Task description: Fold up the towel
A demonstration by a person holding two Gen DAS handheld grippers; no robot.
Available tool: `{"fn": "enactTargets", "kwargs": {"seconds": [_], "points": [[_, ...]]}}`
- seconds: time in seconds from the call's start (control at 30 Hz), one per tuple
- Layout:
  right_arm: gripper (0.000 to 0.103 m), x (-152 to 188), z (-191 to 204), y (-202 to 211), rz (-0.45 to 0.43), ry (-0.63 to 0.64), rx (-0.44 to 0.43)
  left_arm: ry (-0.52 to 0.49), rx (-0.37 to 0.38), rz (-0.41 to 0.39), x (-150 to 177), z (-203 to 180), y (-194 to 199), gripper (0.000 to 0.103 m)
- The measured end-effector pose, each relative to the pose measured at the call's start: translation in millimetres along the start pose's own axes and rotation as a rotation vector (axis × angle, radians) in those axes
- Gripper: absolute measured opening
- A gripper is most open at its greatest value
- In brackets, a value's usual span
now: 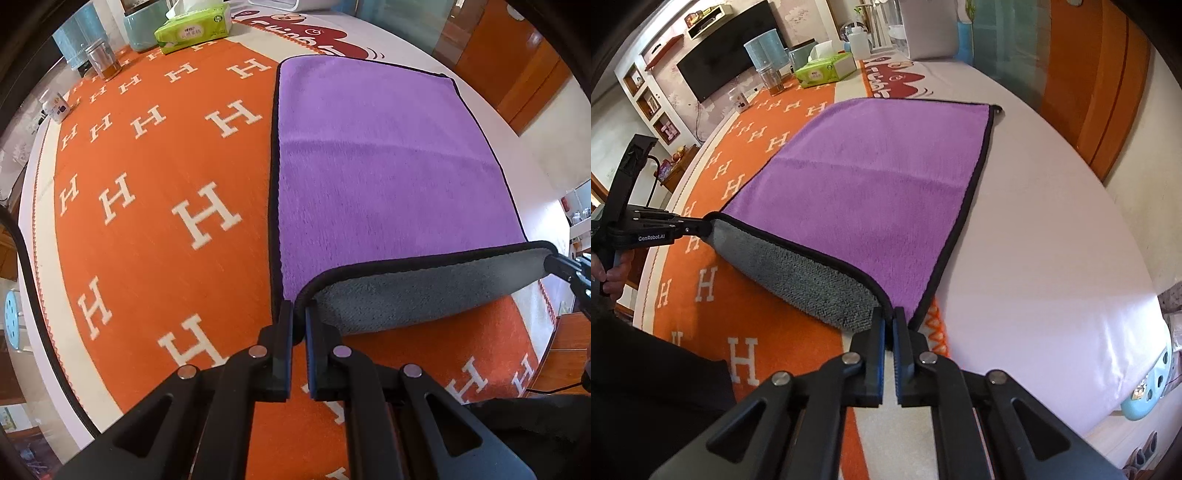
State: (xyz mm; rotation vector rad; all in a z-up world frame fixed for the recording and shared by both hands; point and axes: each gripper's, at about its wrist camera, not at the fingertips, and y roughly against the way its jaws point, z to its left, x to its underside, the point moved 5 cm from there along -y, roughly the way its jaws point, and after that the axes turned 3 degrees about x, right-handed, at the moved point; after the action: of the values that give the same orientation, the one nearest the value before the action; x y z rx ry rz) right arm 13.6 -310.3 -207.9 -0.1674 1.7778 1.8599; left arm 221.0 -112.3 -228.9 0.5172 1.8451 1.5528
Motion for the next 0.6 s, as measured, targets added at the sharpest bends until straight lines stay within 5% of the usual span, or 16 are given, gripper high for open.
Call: {"fn": "enactTargets", "kwargs": {"seconds": [0.3, 0.6], "points": [[0.003, -41, -7, 14, -0.054, 0.035, 0.014, -0.020, 0.004, -0.074, -44, 7, 26, 0.003], [0.003, -100, -27, 27, -0.176, 0.081, 0.080, -0.055, 0.006, -0.254, -112, 5, 61, 0.003]]}}
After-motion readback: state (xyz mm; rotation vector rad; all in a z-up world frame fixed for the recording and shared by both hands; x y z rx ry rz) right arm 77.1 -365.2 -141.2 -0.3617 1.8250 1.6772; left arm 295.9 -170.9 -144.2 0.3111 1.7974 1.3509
